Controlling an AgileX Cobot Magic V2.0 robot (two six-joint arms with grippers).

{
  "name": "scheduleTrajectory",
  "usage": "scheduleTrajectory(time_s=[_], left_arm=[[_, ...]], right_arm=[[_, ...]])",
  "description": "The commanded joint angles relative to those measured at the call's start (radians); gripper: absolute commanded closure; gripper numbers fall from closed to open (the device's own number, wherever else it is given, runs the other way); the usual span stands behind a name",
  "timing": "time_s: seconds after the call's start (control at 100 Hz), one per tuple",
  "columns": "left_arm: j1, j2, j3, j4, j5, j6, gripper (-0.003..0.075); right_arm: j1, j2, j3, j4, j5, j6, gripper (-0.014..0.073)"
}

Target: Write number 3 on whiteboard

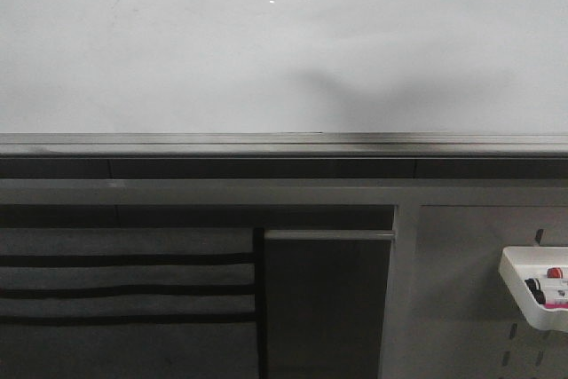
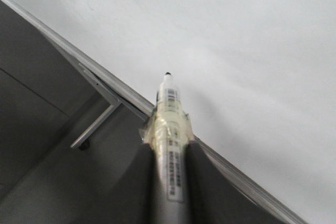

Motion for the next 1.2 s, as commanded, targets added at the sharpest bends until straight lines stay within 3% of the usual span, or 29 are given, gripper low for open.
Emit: scheduleTrajectory(time_s=[0.0,0.46,0.6,0.8,1.0,1.19], left_arm=[[0.002,-0.005,-0.026,-0.023,-0.069,-0.008,0.0258],[0.002,-0.005,-0.026,-0.023,-0.069,-0.008,0.0258],[0.002,-0.005,-0.026,-0.023,-0.069,-0.008,0.0258],[0.002,-0.005,-0.026,-0.023,-0.069,-0.008,0.0258],[0.002,-0.005,-0.026,-0.023,-0.069,-0.008,0.0258],[0.002,-0.005,-0.026,-0.023,-0.069,-0.008,0.0258]], right_arm=[[-0.004,0.041,-0.095,0.005,0.034,-0.001,0.0642],[-0.004,0.239,-0.256,-0.039,-0.009,-0.001,0.0642],[-0.029,0.241,-0.256,-0.116,-0.042,0.089,0.0642],[-0.032,0.236,-0.252,-0.156,0.066,0.102,0.0642],[0.061,0.285,-0.266,-0.161,-0.089,0.102,0.0642],[0.008,0.280,-0.295,-0.238,0.006,0.146,0.0642]])
